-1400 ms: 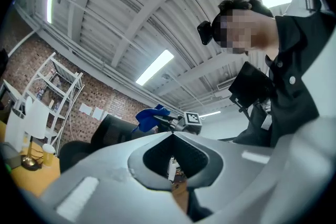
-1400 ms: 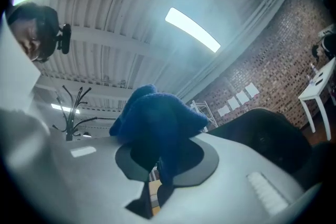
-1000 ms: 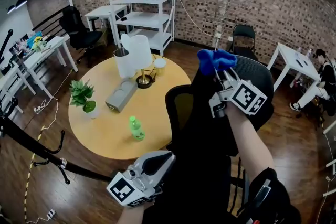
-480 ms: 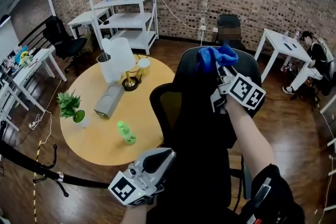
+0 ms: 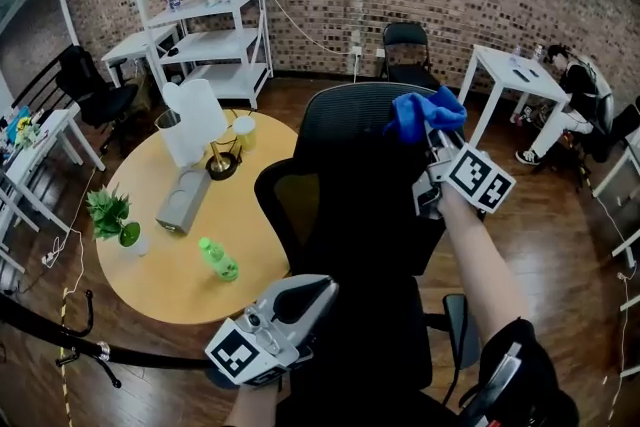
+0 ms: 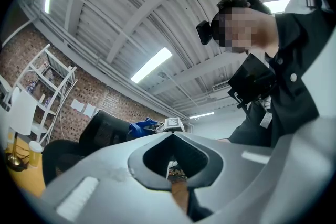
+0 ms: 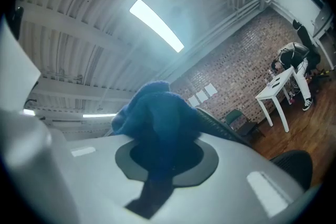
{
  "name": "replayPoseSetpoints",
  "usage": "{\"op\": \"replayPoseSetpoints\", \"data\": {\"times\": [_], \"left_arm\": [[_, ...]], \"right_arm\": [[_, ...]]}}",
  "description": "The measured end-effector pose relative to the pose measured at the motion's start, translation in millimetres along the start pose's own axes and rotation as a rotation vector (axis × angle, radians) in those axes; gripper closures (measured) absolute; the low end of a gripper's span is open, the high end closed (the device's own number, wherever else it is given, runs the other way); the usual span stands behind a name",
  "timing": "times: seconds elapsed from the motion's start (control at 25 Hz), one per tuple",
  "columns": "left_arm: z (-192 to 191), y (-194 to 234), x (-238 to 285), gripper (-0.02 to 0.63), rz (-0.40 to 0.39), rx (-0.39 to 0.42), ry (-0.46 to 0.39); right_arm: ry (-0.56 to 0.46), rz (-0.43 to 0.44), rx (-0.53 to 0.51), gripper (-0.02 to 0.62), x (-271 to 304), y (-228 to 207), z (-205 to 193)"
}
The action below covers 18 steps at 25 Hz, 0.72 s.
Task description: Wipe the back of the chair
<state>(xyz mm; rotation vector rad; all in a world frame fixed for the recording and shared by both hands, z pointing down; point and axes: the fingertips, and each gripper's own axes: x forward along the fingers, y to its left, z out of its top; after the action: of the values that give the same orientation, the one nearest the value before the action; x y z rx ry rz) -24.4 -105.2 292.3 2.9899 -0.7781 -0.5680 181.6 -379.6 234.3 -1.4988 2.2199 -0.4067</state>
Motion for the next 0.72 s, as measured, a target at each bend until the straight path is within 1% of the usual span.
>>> {"op": "replayPoseSetpoints", "data": {"times": [0.16, 0.36, 0.48, 0.56, 0.64, 0.72], "left_arm": [[-1.2, -8.3, 12.0, 0.604, -0.039, -0.016, 0.007], [-1.8, -13.7, 22.8, 0.604, -0.081, -0.043, 0.005], [-5.5, -17.9, 27.0, 0.604, -0.109, -0.057, 0.007], [-8.0, -19.5, 28.2, 0.604, -0.123, -0.065, 0.008], [-8.6, -21.2, 28.9, 0.604, -0.135, -0.073, 0.008], [-7.8, -23.3, 28.1, 0.604, -0.144, -0.076, 0.007]], "right_arm": [[-0.012, -0.026, -0.036, 0.543, -18.8, -9.0, 7.8], [-0.048, -0.086, -0.083, 0.543, -47.9, -29.0, 26.9], [-0.088, -0.178, -0.136, 0.543, -77.6, -53.2, 48.8], [-0.136, -0.259, -0.181, 0.543, -101.2, -68.6, 65.4], [-0.195, -0.329, -0.199, 0.543, -122.4, -77.9, 81.3], [-0.245, -0.362, -0.222, 0.543, -134.6, -76.1, 91.8]]}}
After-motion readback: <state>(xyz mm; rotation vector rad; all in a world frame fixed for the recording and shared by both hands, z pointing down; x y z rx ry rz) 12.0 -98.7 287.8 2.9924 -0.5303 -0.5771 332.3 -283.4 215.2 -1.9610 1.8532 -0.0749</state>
